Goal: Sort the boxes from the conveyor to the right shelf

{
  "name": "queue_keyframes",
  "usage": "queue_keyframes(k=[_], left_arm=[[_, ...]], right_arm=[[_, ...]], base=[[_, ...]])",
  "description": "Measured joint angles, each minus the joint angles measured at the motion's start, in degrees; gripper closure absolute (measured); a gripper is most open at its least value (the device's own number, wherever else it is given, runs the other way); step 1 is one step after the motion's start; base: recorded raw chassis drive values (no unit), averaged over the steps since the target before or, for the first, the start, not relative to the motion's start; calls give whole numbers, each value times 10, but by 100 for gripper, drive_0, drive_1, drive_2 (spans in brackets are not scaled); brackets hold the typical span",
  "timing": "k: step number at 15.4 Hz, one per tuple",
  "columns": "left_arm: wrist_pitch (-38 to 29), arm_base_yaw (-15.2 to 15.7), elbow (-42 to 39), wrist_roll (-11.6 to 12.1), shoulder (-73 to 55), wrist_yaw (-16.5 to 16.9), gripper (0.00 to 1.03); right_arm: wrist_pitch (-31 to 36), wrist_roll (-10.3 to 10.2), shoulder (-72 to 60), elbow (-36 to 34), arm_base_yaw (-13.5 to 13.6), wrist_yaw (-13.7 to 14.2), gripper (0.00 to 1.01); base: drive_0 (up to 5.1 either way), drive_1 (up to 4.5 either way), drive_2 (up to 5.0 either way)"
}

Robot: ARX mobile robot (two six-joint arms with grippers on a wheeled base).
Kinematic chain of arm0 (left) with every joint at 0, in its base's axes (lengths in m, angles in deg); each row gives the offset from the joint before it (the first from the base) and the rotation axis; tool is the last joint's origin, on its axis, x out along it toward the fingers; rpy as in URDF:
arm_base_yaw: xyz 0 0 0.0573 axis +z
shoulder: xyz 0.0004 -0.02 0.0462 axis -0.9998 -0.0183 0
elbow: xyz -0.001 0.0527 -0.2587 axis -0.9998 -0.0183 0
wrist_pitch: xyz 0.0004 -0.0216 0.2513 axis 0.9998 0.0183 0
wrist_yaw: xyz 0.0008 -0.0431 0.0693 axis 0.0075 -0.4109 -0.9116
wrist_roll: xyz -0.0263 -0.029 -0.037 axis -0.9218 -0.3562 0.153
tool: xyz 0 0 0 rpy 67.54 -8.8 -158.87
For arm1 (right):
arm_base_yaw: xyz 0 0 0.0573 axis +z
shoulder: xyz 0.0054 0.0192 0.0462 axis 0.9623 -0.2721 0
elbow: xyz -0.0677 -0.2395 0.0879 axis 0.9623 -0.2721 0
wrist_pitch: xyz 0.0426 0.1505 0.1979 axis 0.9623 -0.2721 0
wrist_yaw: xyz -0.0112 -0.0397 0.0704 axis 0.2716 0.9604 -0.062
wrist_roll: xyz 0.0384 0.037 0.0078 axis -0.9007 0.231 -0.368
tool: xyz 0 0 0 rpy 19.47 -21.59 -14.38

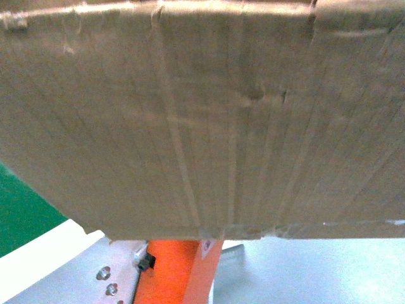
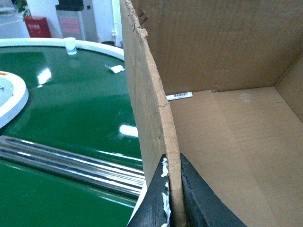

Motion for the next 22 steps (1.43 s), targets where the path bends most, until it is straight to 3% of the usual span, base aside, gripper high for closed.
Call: queue_keyframes(k=[16,22], left_arm=[[4,0,0,0,-5,1,101],[4,2,0,0,-5,2,101]], right_arm=[[-2,0,-7,0,0,0,99],[-1,0,-9,0,0,-1,99]], base=[[-110,-110,-110],[233,-498,-107]])
